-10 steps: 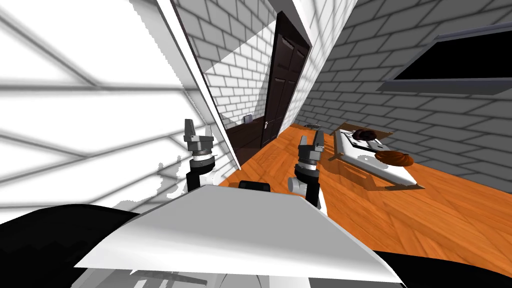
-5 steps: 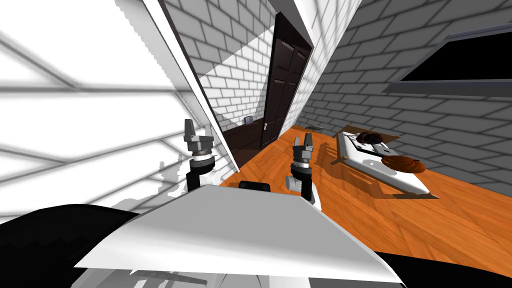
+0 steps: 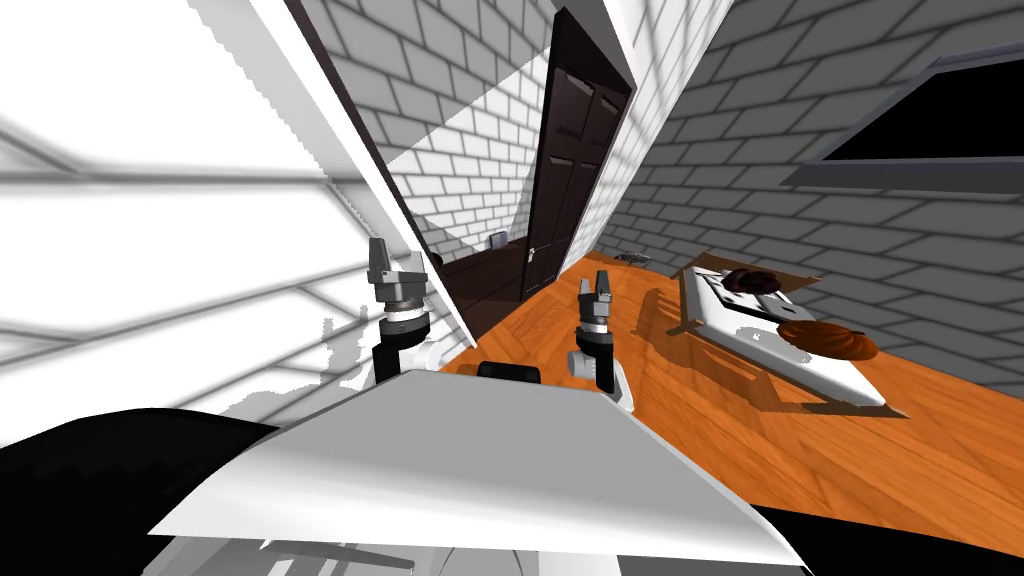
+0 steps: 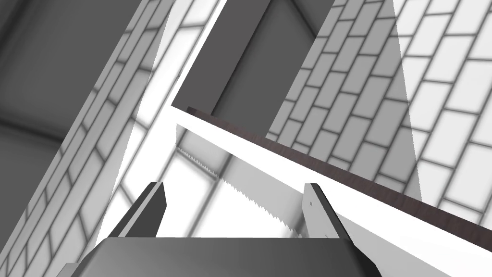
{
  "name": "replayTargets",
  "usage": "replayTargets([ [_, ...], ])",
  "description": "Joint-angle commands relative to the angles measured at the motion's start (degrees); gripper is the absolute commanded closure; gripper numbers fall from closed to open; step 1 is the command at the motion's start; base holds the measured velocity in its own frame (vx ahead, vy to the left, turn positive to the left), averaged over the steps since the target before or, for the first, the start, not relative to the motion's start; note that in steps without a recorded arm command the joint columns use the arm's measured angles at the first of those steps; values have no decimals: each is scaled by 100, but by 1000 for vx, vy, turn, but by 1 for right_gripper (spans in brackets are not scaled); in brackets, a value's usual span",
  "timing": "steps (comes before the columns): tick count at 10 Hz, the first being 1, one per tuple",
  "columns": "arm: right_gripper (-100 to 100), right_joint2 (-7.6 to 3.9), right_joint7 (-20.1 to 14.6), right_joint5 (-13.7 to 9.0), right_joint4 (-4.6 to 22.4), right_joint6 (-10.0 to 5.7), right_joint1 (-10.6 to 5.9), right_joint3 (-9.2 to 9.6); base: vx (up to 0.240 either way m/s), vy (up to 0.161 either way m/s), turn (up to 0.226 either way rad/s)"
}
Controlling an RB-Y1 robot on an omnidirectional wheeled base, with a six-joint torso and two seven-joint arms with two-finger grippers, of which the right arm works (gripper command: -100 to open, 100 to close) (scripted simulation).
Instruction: Push the door open
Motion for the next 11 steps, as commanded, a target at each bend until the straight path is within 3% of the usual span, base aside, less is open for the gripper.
replayTargets([
  [1,-100,-26,-42,48,232,-53,-92,35,115,-84,53],
  [11,-100,-179,-286,260,1483,-329,-587,145,97,-60,43],
])
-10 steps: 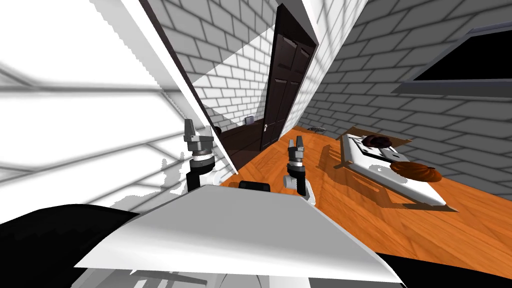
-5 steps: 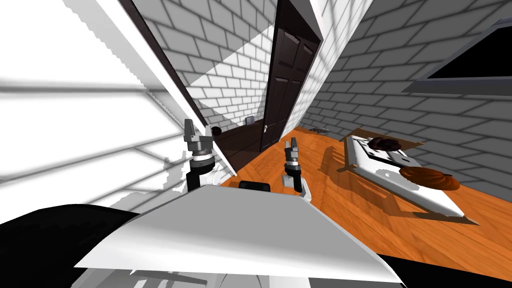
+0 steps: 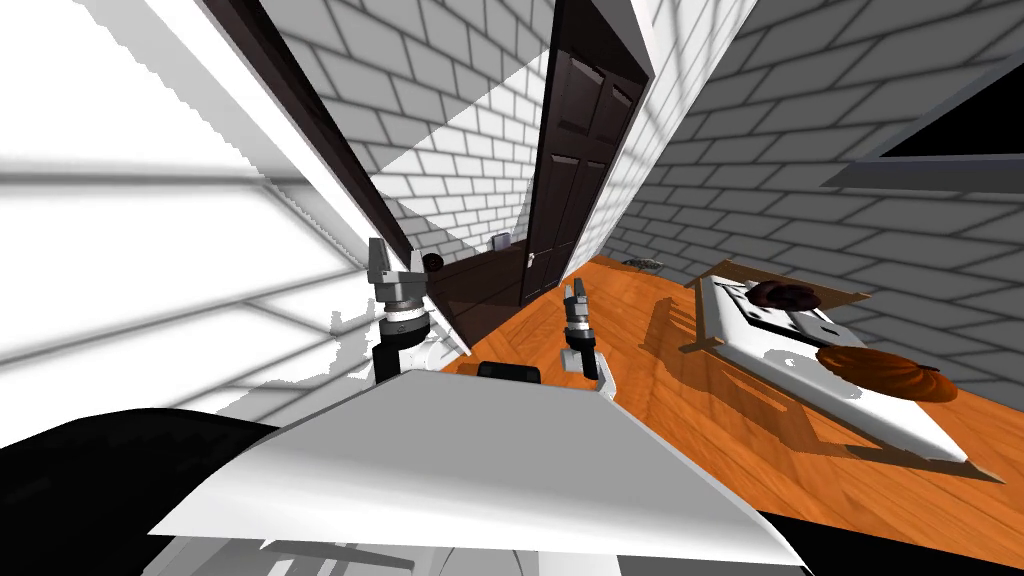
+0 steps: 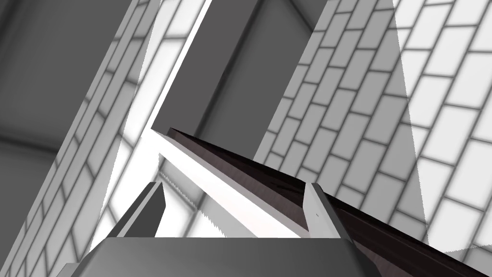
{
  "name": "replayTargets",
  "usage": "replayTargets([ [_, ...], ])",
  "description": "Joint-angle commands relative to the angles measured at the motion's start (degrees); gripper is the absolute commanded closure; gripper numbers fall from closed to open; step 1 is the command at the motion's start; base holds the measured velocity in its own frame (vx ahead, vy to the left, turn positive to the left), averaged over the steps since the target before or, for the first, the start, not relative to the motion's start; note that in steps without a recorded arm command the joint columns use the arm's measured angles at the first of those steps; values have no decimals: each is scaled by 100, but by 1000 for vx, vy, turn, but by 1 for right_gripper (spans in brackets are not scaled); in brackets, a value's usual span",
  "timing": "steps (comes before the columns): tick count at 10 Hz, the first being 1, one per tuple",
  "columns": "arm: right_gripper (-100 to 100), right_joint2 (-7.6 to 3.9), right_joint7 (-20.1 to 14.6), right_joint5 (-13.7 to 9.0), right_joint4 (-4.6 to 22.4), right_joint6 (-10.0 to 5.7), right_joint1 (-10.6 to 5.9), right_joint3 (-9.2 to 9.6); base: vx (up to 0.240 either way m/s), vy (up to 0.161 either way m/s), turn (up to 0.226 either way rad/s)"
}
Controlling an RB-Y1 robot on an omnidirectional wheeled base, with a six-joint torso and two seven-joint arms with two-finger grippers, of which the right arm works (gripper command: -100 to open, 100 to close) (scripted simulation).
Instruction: Push the door open
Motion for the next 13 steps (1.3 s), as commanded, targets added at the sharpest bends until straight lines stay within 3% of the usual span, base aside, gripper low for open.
replayTargets([
  [1,-100,-18,-42,37,248,-71,-94,17,87,-81,44],
  [13,-100,-103,-372,323,1941,-444,-763,166,90,-74,49],
])
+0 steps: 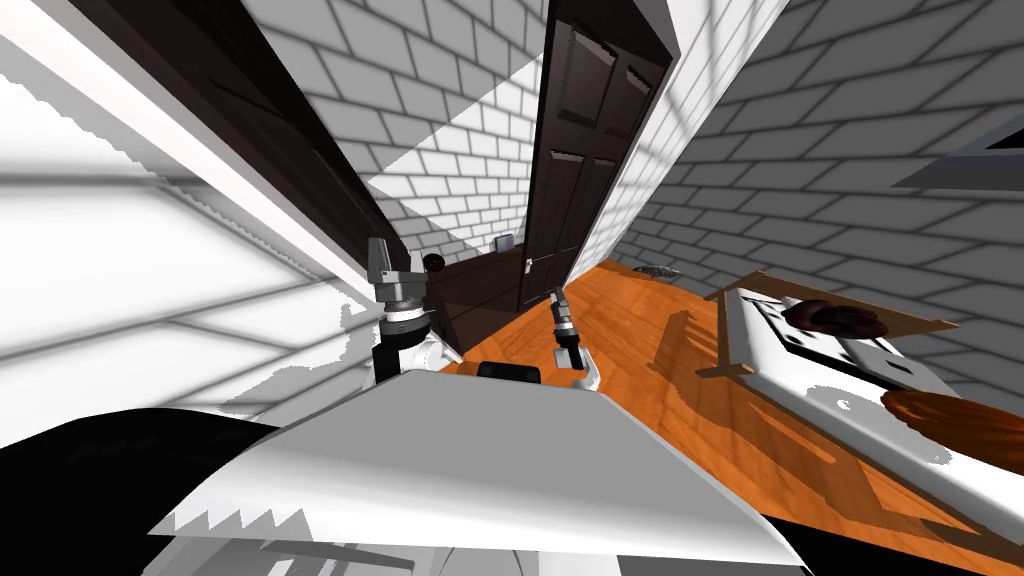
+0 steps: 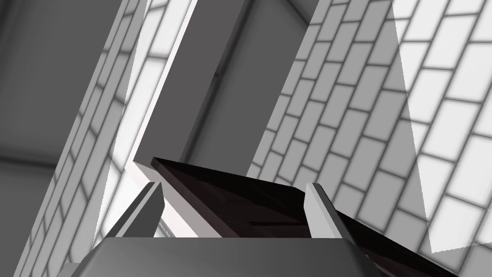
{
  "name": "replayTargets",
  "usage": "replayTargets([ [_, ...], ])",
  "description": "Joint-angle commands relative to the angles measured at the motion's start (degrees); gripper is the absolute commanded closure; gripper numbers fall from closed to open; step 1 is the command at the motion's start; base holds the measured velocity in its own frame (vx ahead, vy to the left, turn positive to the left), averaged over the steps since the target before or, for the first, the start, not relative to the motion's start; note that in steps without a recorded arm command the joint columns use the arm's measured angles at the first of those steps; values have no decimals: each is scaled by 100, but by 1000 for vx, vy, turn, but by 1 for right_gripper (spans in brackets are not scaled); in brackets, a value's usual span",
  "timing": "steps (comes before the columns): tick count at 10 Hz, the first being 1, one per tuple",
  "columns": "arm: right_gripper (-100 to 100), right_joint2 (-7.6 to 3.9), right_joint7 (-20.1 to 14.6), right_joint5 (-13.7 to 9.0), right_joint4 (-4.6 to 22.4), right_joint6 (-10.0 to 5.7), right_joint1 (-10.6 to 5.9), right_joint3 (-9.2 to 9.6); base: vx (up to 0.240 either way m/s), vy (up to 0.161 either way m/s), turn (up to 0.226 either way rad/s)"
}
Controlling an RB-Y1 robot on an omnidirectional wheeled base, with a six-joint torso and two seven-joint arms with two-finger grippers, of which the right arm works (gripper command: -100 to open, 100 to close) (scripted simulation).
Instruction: Push the door open
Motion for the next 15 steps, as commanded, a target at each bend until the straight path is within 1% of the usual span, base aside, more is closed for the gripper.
replayTargets([
  [1,-100,-14,-56,37,241,-67,-83,18,80,-77,50],
  [9,-100,-11,-282,233,1395,-321,-540,120,86,-81,50],
  [15,-100,22,-446,375,2237,-507,-873,194,83,-84,49],
])
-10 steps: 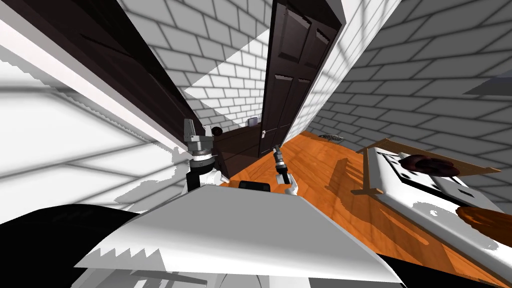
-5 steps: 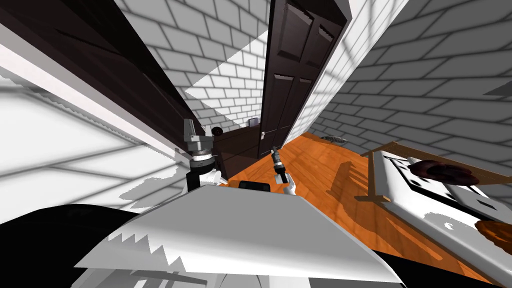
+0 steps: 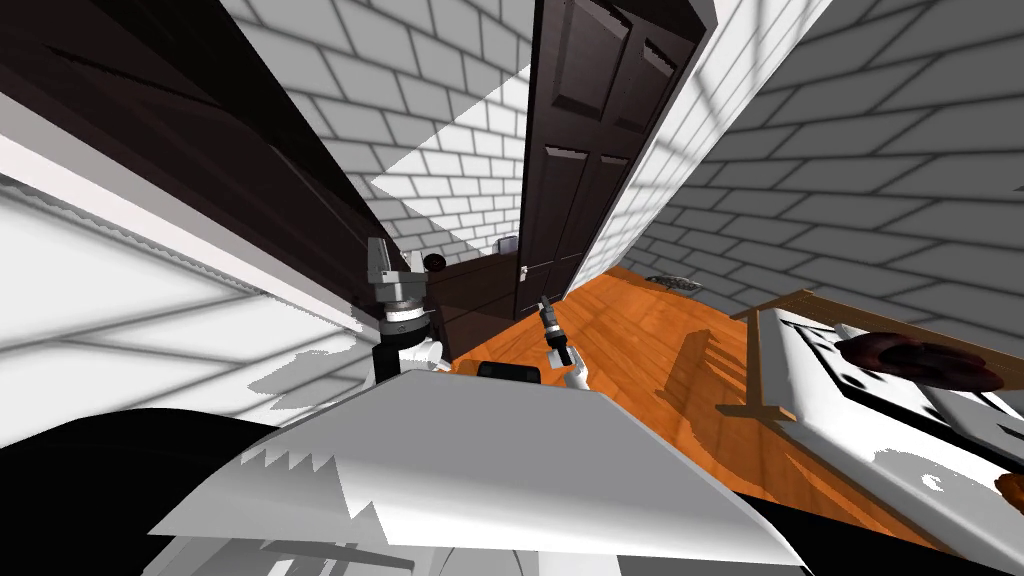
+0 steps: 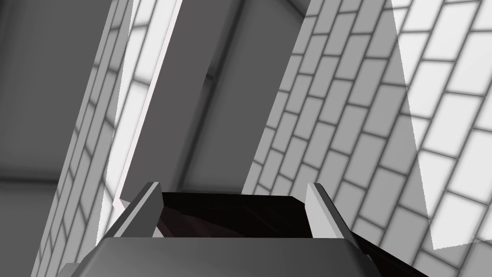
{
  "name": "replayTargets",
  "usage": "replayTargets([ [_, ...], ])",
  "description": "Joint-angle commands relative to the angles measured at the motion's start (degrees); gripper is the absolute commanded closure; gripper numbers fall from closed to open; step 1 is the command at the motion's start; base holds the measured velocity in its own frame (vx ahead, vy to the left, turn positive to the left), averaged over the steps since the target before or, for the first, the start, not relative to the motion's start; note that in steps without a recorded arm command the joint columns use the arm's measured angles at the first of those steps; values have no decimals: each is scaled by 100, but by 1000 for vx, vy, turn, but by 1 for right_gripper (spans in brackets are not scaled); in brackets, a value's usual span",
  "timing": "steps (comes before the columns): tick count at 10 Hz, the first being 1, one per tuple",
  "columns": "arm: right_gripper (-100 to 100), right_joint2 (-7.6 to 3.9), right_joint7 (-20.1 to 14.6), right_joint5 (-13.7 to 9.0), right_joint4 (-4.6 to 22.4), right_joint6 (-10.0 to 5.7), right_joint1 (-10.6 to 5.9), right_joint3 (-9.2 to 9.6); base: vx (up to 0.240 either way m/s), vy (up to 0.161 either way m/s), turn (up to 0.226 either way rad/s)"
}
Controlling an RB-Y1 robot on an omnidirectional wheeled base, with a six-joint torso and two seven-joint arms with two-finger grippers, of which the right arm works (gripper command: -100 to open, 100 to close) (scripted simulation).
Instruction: Push the door open
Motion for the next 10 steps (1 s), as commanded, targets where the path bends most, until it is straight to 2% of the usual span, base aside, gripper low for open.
replayTargets([
  [1,-100,7,-55,41,178,-25,-73,27,91,-68,46],
  [10,-100,105,-279,235,1327,-278,-528,129,78,-81,44],
])
